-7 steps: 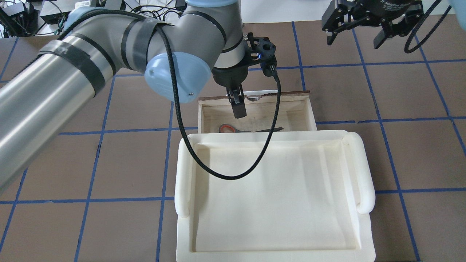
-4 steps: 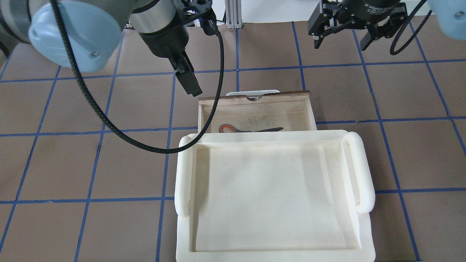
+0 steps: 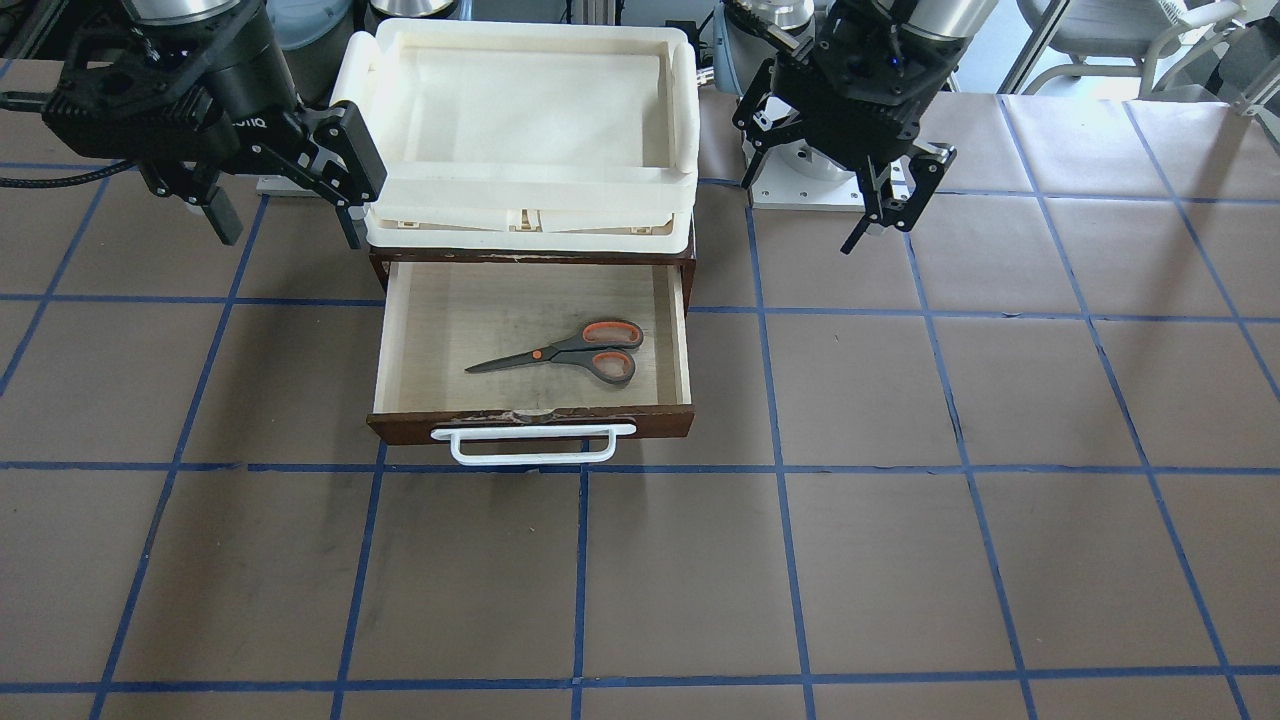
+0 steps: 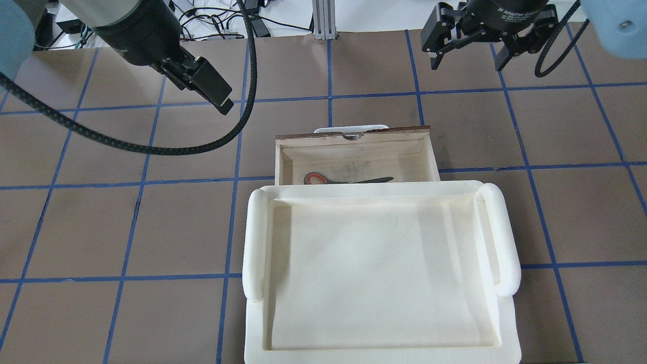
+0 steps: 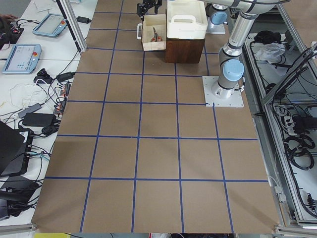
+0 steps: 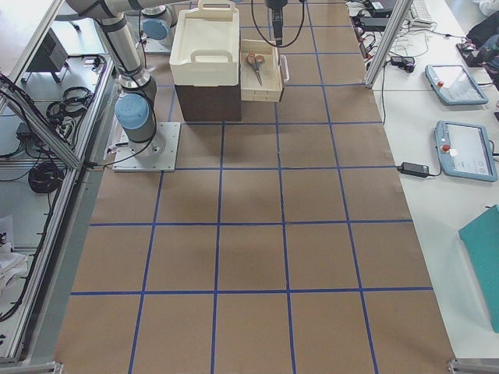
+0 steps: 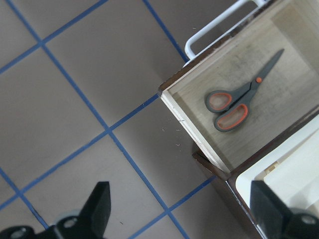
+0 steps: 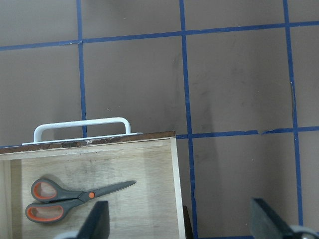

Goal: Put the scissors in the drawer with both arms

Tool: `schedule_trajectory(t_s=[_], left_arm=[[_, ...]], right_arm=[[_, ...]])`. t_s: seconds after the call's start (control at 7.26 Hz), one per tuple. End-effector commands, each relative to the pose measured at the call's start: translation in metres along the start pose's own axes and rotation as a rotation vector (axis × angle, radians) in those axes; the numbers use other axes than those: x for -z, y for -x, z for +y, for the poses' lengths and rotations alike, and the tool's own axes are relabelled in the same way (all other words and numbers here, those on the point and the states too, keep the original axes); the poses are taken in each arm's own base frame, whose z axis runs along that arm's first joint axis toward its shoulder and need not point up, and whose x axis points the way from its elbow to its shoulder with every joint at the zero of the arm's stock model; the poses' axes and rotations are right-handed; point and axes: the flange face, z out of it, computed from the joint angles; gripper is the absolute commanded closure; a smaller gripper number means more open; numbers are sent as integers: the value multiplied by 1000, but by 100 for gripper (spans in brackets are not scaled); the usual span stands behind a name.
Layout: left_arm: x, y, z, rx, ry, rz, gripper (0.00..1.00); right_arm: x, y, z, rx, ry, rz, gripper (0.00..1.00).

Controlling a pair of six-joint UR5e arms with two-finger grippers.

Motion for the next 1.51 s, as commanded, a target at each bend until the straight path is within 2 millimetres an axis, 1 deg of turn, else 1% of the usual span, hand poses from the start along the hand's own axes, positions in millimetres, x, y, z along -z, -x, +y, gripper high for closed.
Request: schedule_trajectory(t_s=[0.0,0.14,0.28,0.41,0.69,0.83,1.38], left_arm=[[10,27,14,248,32,-140,0],[9,41,17,353,30,-144,0],[3,45,19,446,37,-142,0],[-2,44,20,498,43,-137,0],[-10,45,23,524,55,-143,2],[-12,51,23,524,62,-185,2],[-12,50,23,530,60,-186,4]], right_arm=[[-1,1,0,1,4,-9,0],[-1,1,0,1,4,-7,0],[-2,1,0,1,5,-9,0],[-2,1,0,1,5,-9,0],[-2,1,0,1,7,-9,0],[-2,1,0,1,7,-9,0],[-3,1,0,1,8,-9,0]])
